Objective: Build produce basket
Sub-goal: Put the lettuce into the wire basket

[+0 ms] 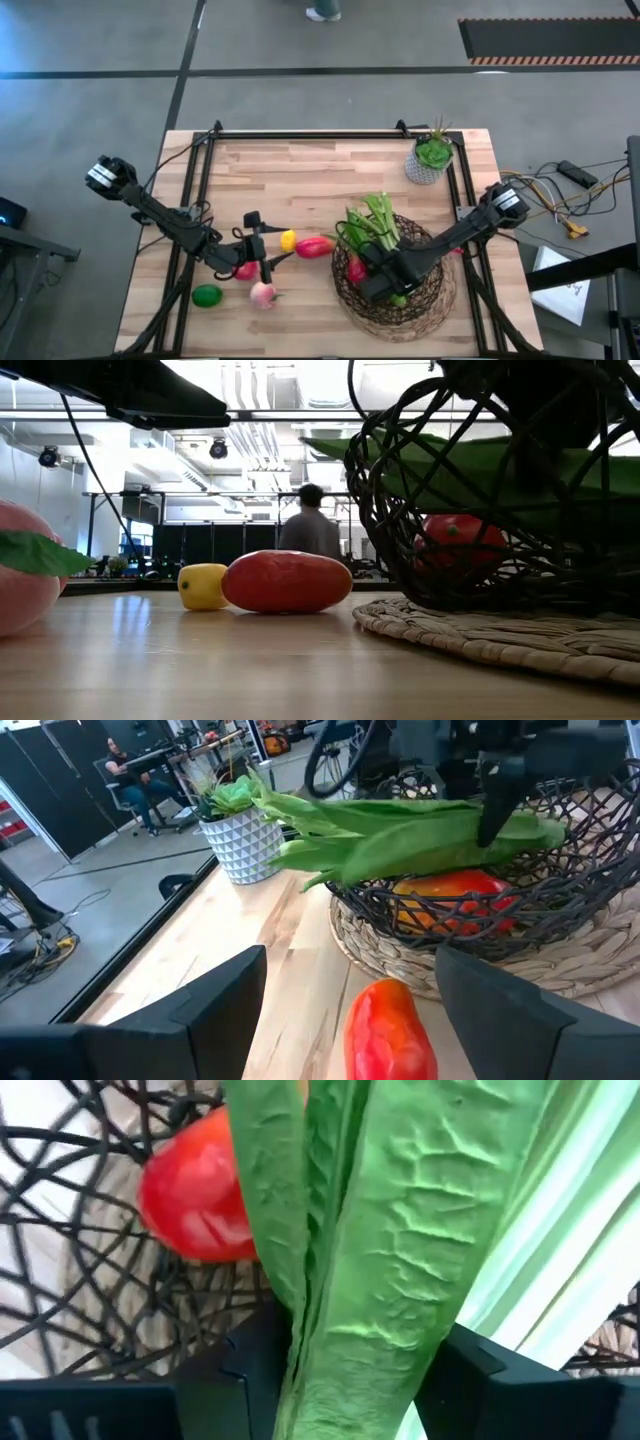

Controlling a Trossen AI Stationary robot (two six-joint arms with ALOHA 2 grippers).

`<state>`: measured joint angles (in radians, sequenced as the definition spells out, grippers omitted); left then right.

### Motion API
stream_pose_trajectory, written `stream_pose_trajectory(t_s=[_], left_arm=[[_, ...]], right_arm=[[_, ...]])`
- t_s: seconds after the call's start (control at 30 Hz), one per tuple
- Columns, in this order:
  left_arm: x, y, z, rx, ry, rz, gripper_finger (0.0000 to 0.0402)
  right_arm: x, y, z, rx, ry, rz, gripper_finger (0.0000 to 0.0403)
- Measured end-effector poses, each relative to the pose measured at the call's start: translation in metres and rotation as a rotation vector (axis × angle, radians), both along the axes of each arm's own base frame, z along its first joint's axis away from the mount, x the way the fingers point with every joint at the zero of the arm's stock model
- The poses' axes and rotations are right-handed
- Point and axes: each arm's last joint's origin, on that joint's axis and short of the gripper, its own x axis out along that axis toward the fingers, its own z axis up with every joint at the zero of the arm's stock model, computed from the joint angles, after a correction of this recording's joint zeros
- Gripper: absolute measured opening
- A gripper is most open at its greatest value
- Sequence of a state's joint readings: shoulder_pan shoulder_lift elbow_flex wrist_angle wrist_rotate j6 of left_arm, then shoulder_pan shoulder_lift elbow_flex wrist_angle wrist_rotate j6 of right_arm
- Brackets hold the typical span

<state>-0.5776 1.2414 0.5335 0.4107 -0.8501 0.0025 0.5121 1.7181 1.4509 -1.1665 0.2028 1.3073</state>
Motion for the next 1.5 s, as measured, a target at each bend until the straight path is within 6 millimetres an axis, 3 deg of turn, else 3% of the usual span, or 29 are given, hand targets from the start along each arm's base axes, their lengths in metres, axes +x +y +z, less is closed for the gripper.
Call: stream_pose_trajectory(t_s=[0.27,0.5,0.63,0.97,1.23,1.5], left_arm=[[0.0,0.0,0.0,0.0,0.0,0.0,0.0274],[0.0,0.0,0.001,-0.002,0.0,-0.007,0.0274],[0.001,-0.001,0.002,-0.004,-0.003,-0.008,0.0274],[0.0,-0.001,0.002,-0.004,-0.003,-0.01,0.0274],[0.0,-0.001,0.002,-0.005,-0.002,-0.012,0.0274],[0.0,-0.001,0.002,-0.005,-0.002,-0.012,0.0274]], right_arm=[[-0.006,-0.001,0.012,0.009,-0.017,0.05,0.0214],[-0.024,0.009,0.033,0.023,-0.091,0.101,0.0217],[-0.03,0.015,0.038,-0.079,-0.168,0.125,0.0217],[-0.02,0.023,0.007,-0.185,-0.151,0.064,0.0217],[-0.019,0.023,0.004,-0.19,-0.151,0.044,0.0218],[-0.016,0.021,0.003,-0.191,-0.134,0.063,0.0299]])
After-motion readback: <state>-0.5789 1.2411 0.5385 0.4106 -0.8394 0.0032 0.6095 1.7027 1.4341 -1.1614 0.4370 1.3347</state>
